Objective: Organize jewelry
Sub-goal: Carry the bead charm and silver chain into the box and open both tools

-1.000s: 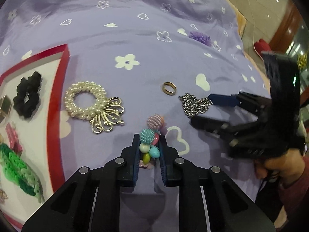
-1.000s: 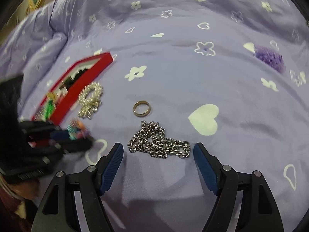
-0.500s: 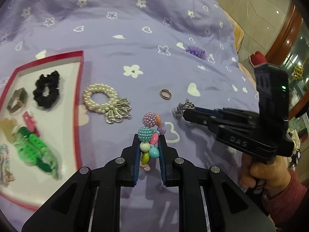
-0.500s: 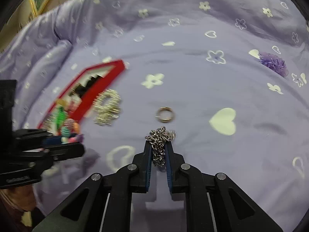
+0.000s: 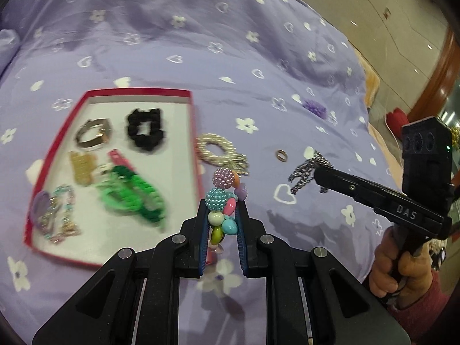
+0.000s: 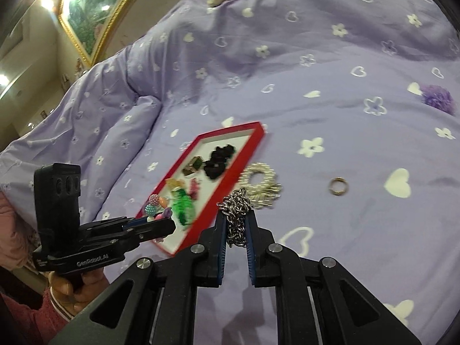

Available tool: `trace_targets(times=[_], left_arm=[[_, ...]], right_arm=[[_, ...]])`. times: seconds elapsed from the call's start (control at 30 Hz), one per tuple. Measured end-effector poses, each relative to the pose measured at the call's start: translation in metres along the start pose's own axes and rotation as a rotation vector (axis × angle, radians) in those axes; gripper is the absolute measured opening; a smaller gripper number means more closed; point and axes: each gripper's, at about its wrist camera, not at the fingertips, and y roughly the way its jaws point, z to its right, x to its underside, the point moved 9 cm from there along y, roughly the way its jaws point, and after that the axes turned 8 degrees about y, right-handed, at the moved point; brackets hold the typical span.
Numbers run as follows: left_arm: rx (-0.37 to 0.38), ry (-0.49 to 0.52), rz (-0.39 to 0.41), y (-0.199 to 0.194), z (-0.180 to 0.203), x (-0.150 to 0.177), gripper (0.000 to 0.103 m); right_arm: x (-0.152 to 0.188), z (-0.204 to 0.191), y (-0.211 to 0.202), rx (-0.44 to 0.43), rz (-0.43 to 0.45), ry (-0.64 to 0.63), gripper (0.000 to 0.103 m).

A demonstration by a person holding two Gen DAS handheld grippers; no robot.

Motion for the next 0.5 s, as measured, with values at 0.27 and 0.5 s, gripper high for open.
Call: trace_targets(times=[0.27,0.5], left_arm=[[-0.053,-0.058,0.036,-0.027,-0.038,0.008,0.015],[-0.089,-0.103,0.050,-0.041,-0.068,0.016,0.015]], right_arm=[[0.004,-0.035,0.012,-0.041,-0.019,-0.036,0.012],[0.011,-0.060,0.027,-0.069,-0.044,-0.060,0.012]])
